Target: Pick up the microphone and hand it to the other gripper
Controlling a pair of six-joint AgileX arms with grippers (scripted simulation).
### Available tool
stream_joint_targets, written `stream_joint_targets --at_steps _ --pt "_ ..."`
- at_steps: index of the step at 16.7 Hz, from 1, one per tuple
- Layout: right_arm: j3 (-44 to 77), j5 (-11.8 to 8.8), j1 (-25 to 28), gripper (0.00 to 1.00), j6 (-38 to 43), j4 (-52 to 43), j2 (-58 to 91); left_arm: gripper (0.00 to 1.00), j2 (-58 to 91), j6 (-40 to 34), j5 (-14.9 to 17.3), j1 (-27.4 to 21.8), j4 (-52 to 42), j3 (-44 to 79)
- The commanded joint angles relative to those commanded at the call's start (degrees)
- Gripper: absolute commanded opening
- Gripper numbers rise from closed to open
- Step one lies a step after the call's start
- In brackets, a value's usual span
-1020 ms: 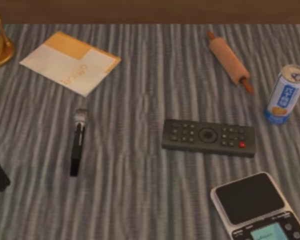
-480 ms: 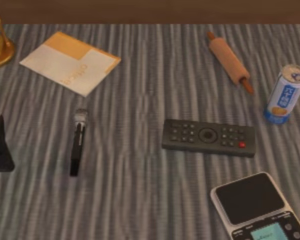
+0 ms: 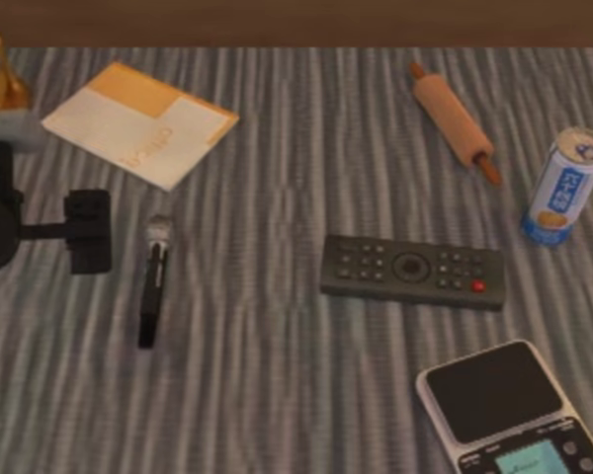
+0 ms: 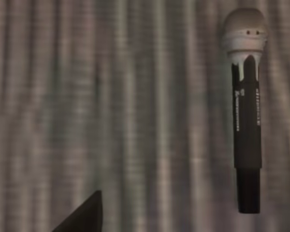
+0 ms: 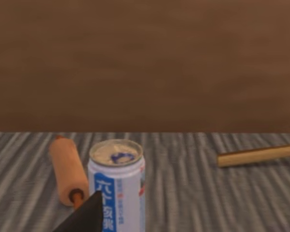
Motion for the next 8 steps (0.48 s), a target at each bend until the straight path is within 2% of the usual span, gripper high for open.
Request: stream_joint_targets --at_steps 8 --pt "0.0 0.0 0.0 1.0 0.0 0.0 0.0 1.0 32.8 -5.4 0.0 -6.0 -16.1 23.5"
